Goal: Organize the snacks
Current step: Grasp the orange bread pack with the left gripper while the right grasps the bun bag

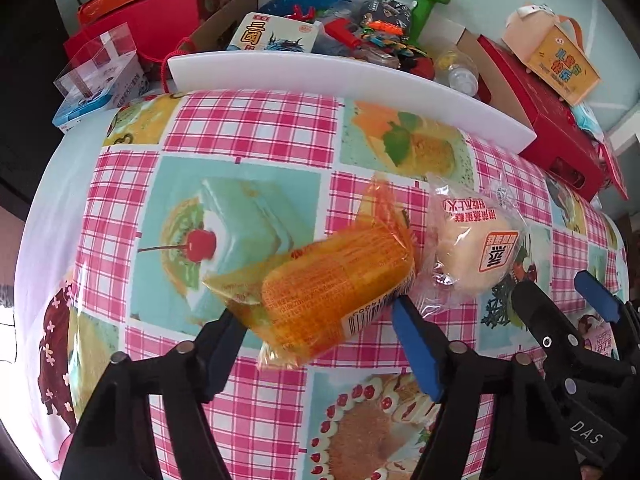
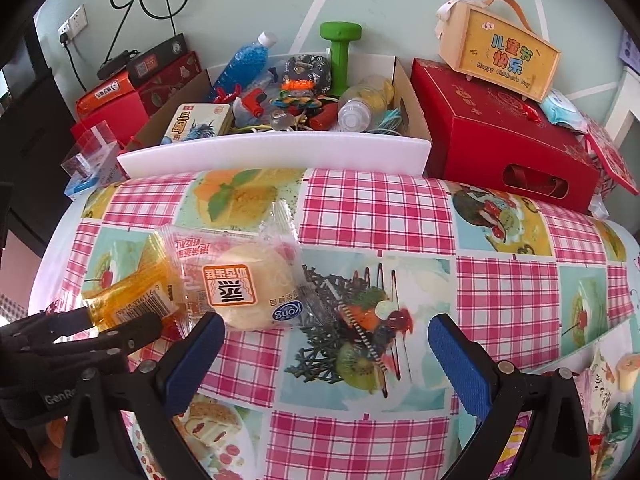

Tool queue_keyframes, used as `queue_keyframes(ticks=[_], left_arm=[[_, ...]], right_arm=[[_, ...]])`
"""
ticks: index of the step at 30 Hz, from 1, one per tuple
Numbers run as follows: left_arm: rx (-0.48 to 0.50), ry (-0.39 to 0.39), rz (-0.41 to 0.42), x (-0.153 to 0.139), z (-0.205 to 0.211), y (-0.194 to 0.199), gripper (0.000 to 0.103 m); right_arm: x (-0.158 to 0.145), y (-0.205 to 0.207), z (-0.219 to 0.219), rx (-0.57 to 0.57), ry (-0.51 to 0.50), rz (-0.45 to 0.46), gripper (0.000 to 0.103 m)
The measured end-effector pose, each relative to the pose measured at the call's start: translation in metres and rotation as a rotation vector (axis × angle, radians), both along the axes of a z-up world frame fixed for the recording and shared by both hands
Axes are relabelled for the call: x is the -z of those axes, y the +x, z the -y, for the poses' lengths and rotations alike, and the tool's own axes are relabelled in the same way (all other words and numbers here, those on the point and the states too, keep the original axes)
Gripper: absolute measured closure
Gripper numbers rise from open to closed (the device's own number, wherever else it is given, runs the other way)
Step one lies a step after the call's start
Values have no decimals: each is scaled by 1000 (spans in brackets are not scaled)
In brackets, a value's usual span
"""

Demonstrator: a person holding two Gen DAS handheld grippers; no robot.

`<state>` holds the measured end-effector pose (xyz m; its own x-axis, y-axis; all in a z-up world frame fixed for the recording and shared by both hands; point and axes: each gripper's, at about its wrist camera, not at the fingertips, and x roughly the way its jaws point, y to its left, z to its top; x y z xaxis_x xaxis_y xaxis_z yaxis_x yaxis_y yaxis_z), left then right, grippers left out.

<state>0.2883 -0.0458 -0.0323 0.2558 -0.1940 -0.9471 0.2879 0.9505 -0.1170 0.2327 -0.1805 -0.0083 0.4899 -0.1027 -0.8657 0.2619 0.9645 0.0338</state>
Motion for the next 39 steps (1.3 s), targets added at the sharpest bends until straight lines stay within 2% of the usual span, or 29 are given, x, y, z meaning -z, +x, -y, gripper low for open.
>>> queue_keyframes(ticks=[3,12,18,19,21,25,28,32,35,39], left_arm=[[3,16,-4,4,5,-1,47],[-22,22,-5,7,-13,4,47],[-27,47,2,1,-25,6,46],[-26,47,2,0,-27,6,45],[-22,47,8,-5,-31,4,34],[-1,46,39,-19,-35,1,24],[-20,34,60,-30,-36,4,15],[-66,21,70,-34,-33,12,12],[-91,14,65,-27,-28,18,7],[-120,-18,41,-19,-22,23,6]], right_arm=[[-2,1,0,-3,19,5,0],[-3,19,-4,-20,139,20,0],[6,40,-14,-16,151,2,0],[9,43,-16,-17,152,-7,0],[14,48,-17,-14,151,-23,0],[24,52,-14,4,144,-54,0],[26,50,-10,11,131,-60,0],[24,47,-6,15,104,-60,0],[23,46,-1,27,88,-62,1],[25,44,6,37,105,-69,1]])
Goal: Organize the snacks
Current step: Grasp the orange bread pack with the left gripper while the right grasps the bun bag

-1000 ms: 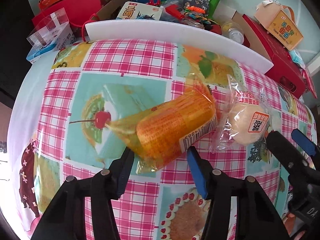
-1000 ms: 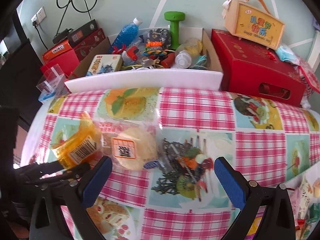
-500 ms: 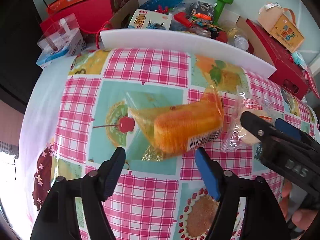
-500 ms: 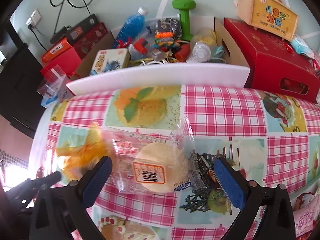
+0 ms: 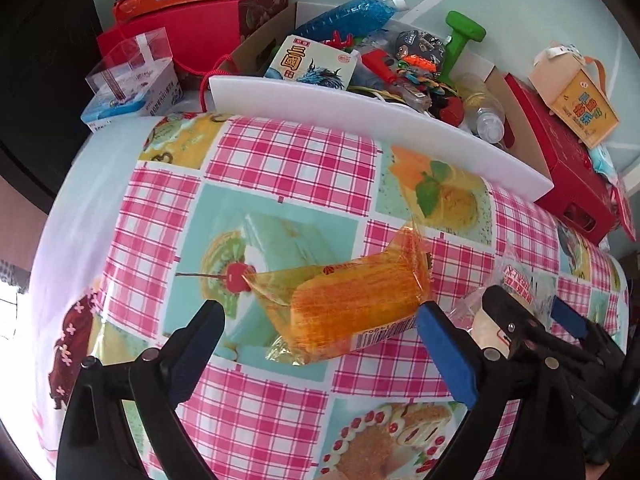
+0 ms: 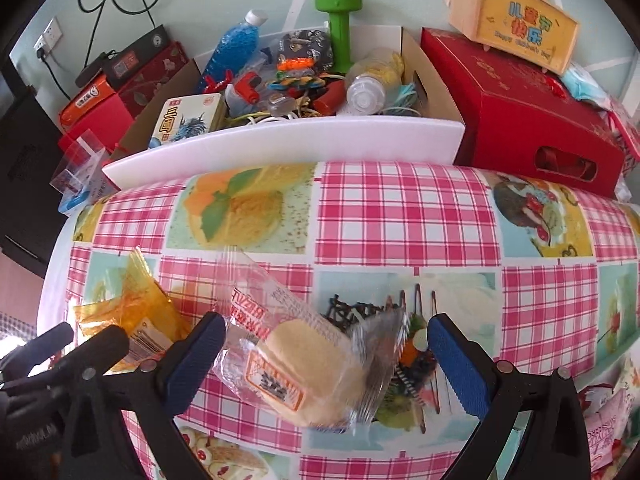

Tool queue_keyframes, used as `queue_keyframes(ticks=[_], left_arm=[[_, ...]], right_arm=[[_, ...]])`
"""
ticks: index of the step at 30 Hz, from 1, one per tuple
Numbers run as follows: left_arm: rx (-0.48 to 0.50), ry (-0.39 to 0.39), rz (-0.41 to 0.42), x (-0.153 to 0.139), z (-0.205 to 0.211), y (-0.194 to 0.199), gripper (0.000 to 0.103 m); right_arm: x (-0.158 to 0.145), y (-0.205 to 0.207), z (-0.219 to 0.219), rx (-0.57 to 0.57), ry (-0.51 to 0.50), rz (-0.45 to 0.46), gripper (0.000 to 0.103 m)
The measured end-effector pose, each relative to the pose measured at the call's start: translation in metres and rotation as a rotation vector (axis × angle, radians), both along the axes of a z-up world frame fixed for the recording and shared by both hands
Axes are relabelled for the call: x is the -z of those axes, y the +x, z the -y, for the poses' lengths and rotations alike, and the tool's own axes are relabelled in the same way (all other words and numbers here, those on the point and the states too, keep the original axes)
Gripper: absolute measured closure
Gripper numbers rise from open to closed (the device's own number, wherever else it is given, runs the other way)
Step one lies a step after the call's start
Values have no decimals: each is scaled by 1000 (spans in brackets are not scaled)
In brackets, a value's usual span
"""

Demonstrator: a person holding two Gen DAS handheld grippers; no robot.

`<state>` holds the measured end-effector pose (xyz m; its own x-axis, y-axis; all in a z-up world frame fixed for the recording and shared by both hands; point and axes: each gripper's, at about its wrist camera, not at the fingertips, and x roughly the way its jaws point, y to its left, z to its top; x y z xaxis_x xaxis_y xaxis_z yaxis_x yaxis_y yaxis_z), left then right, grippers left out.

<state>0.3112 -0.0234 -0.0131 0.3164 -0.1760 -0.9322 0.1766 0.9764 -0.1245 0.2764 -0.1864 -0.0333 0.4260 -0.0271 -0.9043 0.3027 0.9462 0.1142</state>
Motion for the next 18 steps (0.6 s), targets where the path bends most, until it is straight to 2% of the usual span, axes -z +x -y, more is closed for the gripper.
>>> queue_keyframes(ticks=[7,14,18], left_arm=[[-27,-6,3,4,4,2,6],[-28,13,17,1,9,5,6],[-20,31,1,6,16,9,6]], right_arm=[[0,-6,6,8,-16,-4,1],[7,-14,13,22,76,-20,1],[9,-19,13,23,118,-28,7]])
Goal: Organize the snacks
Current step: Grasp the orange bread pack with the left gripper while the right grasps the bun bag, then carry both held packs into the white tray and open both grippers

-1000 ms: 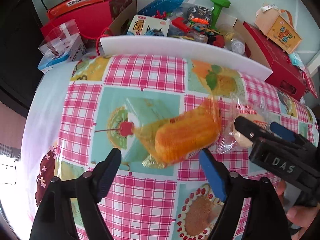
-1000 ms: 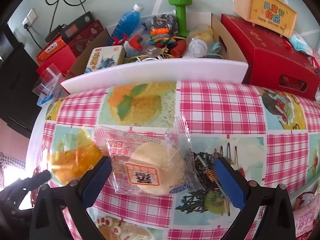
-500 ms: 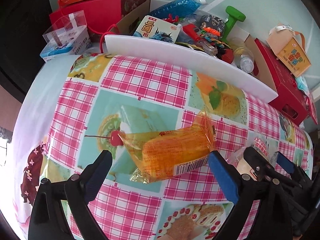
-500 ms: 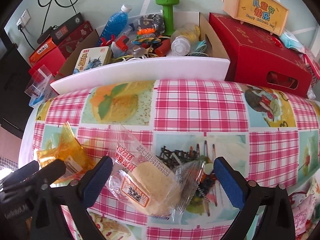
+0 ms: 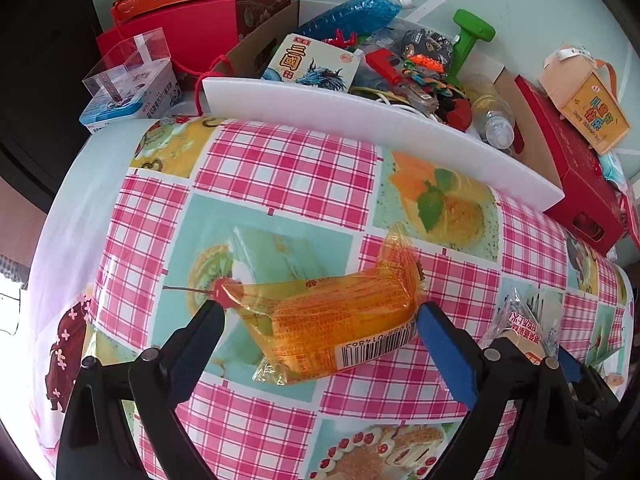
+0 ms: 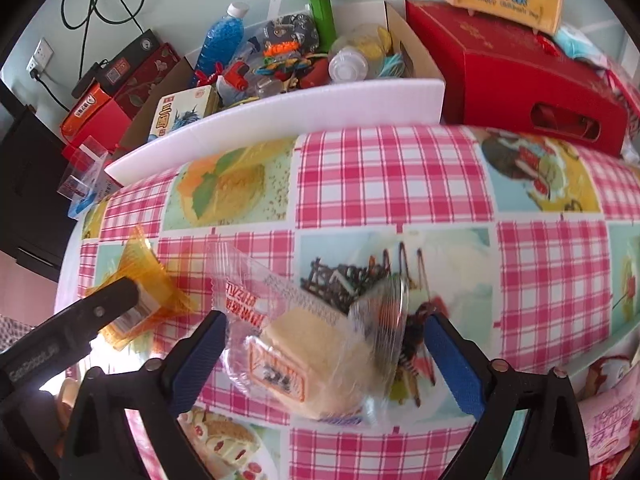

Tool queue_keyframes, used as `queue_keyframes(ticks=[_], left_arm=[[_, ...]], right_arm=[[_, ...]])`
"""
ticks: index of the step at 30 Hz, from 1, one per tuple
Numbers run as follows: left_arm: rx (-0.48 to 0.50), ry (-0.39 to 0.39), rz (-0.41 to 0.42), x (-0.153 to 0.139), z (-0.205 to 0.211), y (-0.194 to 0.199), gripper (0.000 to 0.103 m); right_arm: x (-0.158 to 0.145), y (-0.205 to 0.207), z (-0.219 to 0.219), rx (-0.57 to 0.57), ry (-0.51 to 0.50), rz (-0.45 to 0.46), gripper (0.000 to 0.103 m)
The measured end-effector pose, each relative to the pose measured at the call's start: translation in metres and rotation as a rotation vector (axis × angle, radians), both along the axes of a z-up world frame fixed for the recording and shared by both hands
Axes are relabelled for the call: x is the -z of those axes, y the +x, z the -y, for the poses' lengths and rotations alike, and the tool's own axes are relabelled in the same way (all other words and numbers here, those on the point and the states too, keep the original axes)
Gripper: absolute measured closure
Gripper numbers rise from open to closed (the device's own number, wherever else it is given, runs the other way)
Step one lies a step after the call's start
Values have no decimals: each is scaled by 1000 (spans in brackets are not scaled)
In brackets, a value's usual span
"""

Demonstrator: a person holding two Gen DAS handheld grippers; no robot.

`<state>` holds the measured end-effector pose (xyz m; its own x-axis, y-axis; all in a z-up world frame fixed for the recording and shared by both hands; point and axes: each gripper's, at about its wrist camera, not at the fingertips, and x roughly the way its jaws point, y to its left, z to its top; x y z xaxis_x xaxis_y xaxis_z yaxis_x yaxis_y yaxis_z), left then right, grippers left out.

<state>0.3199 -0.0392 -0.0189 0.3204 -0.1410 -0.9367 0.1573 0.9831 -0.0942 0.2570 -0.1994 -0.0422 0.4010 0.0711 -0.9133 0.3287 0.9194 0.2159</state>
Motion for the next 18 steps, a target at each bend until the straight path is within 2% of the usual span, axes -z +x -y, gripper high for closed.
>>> queue_keyframes(ticks=[7,9,15,18], left_arm=[[5,-27,-49,13,7,6,6],[-6,-40,-55,16,6,6,13],[-12,-72,-58,15,3,-8,21],[-28,-87,-66,13,1,-18,22]], right_arm=[[3,-8,2,-5,26,-11,31],[4,-9,2,-6,27,-7,32],[1,-20,7,7,30,0,37],[-4,-32,10,21,43,10,41]])
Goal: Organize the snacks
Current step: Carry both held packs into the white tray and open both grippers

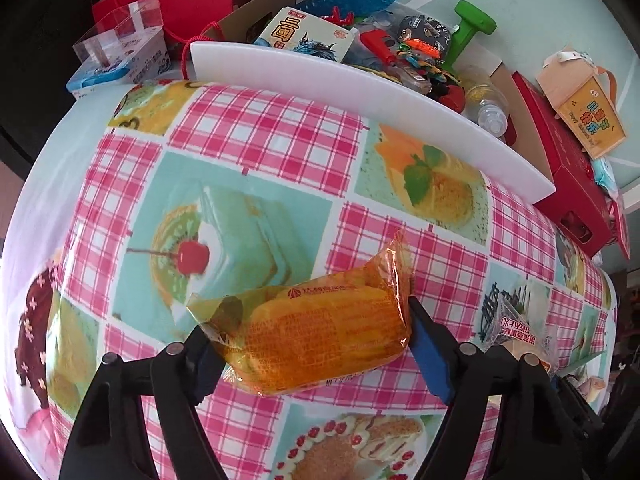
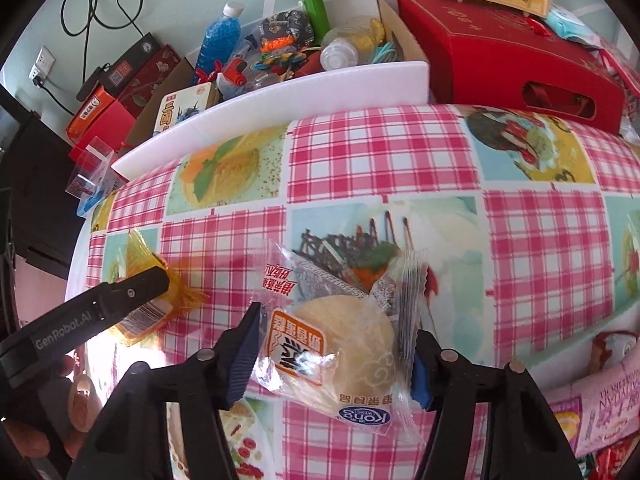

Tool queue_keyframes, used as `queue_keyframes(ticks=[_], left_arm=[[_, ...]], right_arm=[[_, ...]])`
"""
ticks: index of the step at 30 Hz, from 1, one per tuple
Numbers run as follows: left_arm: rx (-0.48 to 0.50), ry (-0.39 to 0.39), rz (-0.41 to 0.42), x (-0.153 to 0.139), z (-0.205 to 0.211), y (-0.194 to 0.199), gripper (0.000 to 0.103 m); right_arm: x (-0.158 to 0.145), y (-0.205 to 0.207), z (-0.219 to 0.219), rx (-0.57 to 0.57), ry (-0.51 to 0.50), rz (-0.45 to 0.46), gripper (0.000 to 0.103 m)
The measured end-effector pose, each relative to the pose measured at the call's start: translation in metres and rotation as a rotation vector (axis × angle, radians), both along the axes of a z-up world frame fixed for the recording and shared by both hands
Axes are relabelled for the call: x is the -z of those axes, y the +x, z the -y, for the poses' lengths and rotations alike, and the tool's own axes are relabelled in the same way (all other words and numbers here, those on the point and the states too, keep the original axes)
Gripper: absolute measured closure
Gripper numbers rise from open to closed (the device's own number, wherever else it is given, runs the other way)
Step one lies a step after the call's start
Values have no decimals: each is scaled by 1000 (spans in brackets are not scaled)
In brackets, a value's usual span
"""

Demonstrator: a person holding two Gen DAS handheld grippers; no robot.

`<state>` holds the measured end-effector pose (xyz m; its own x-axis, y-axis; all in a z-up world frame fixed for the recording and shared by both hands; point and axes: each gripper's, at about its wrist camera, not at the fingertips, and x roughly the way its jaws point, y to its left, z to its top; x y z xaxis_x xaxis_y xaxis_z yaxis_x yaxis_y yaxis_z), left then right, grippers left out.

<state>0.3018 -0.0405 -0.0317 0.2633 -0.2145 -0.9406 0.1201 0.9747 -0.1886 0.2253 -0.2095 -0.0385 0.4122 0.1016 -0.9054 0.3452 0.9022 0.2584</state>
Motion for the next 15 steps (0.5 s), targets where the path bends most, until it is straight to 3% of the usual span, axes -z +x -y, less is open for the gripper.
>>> queue_keyframes(ticks=[15], left_arm=[[-1,-86,86,-45,26,-107,22]], right_arm=[[-60,-123,19,127,36,161,43]])
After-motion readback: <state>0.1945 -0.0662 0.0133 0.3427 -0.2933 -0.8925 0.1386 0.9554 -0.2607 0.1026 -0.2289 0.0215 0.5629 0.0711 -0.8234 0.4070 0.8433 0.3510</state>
